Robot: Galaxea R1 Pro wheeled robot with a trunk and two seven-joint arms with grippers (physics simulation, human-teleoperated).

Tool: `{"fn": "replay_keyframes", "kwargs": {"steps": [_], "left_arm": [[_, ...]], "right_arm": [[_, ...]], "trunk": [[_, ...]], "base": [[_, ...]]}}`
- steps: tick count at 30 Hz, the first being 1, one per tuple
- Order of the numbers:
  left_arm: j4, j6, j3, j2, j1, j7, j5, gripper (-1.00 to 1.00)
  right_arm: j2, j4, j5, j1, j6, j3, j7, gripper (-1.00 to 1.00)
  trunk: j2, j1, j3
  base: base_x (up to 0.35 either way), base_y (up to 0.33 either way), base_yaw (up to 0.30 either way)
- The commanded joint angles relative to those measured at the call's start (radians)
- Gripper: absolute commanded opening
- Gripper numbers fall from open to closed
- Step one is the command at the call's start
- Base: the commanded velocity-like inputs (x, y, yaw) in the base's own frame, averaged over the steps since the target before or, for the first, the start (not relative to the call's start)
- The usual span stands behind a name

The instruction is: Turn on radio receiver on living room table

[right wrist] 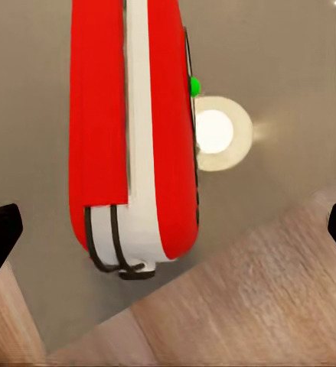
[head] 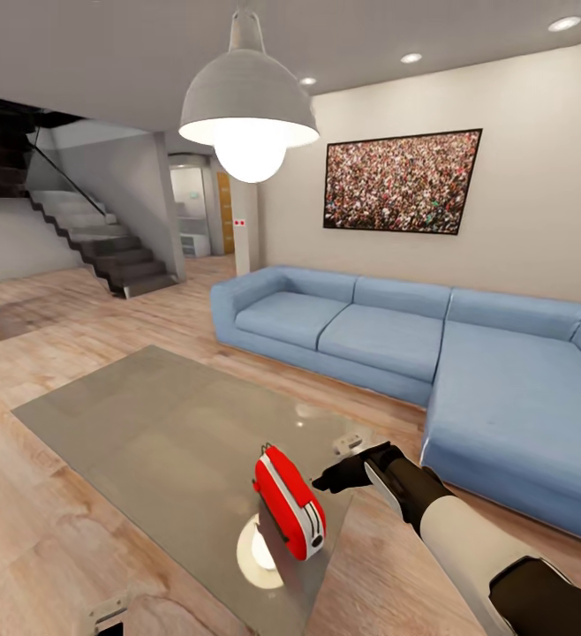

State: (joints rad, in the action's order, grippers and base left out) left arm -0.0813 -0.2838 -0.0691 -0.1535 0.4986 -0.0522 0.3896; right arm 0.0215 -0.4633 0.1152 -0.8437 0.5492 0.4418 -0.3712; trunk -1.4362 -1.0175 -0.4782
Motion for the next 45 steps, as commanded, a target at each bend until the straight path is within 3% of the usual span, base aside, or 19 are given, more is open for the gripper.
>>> {"fn": "replay_keyframes", "kwargs": {"steps": [1,20,23,24,26,29,33,36,37,39,41,42,45], "left_arm": [[0.0,0.0,0.0,0.0,0.0,0.0,0.0,-1.0],[0.0,0.0,0.0,-0.002,0.0,0.0,0.0,-1.0],[0.0,0.0,0.0,-0.004,0.0,0.0,0.0,-1.0],[0.0,0.0,0.0,-0.005,0.0,0.0,0.0,-1.0],[0.0,0.0,0.0,-0.006,0.0,0.0,-0.001,-1.0],[0.0,0.0,0.0,-0.008,0.0,-0.001,-0.001,-1.0],[-0.001,0.0,-0.001,-0.012,-0.002,-0.001,-0.003,-1.0],[-0.002,0.0,-0.002,-0.013,-0.006,-0.002,-0.004,-1.0],[-0.002,0.0,-0.003,-0.014,-0.023,-0.002,-0.006,-1.0],[-0.002,-0.001,-0.003,-0.016,-0.047,-0.001,-0.025,-1.0],[-0.002,-0.004,-0.003,-0.025,-0.082,0.001,-0.092,-1.0],[-0.002,-0.007,-0.003,-0.027,-0.105,0.002,-0.15,-1.0],[-0.001,-0.008,-0.002,-0.02,-0.127,0.001,-0.191,-1.0]], "right_arm": [[0.0,0.0,0.0,0.0,0.0,0.0,0.0,1.0],[-0.008,0.0,-0.003,0.0,-0.001,-0.002,0.005,1.0],[-0.017,0.044,-0.004,0.0,-0.008,-0.002,0.076,1.0],[-0.019,0.08,-0.004,0.0,-0.028,-0.002,0.109,1.0],[-0.026,0.208,-0.002,0.0,-0.158,-0.002,0.17,1.0],[-0.032,0.461,0.003,0.0,-0.405,-0.003,0.198,1.0],[-0.057,0.529,0.006,0.067,-0.487,-0.003,0.204,1.0],[-0.066,0.54,0.006,0.147,-0.512,-0.003,0.206,1.0],[-0.069,0.542,0.005,0.198,-0.541,-0.003,0.208,1.0],[-0.07,0.543,0.005,0.248,-0.572,-0.003,0.21,1.0],[-0.068,0.543,0.005,0.295,-0.59,-0.002,0.212,1.0],[-0.067,0.543,0.004,0.31,-0.594,-0.002,0.213,1.0],[-0.065,0.543,0.003,0.318,-0.596,-0.002,0.213,1.0]], "trunk": [[0.007,0.004,0.003],[0.14,0.077,0.063],[0.161,0.088,0.072],[0.168,0.092,0.075],[0.182,0.1,0.082],[0.203,0.111,0.091],[0.231,0.127,0.103],[0.252,0.138,0.113],[0.259,0.142,0.116],[0.266,0.146,0.119],[0.266,0.146,0.119],[0.266,0.146,0.119],[0.266,0.146,0.119]], "base": [[-0.263,-0.216,0.0],[-0.216,-0.179,0.0],[-0.009,-0.008,0.0],[-0.003,-0.003,0.0],[-0.001,-0.001,0.0],[0.0,0.0,0.0],[0.0,0.0,0.0],[0.0,0.0,0.0],[0.0,0.0,0.0],[0.0,0.0,0.0],[0.0,0.0,0.0],[0.0,0.0,0.0],[0.0,0.0,0.0]]}}
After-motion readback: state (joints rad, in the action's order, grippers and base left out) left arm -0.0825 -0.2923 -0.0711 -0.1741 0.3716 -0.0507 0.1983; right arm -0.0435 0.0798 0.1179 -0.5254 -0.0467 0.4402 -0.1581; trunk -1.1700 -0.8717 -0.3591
